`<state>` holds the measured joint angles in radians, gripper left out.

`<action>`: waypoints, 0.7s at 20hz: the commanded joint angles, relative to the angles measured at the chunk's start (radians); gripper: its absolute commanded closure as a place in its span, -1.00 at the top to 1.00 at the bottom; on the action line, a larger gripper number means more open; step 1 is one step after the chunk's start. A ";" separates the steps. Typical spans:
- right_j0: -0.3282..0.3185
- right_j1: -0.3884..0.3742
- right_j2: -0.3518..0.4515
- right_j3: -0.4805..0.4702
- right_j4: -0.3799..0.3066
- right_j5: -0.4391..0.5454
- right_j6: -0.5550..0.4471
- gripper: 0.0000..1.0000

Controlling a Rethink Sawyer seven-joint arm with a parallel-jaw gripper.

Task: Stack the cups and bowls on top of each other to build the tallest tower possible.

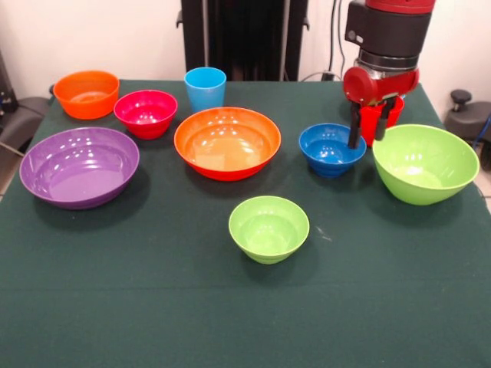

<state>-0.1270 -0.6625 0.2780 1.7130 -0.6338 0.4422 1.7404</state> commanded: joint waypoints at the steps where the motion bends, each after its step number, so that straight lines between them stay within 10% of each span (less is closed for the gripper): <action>1: 0.011 0.015 -0.011 -0.018 -0.066 0.019 -0.004 1.00; 14: 0.013 0.015 -0.014 -0.011 -0.058 -0.020 0.010 1.00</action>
<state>-0.1251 -0.6626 0.2542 1.7129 -0.6336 0.4420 1.7404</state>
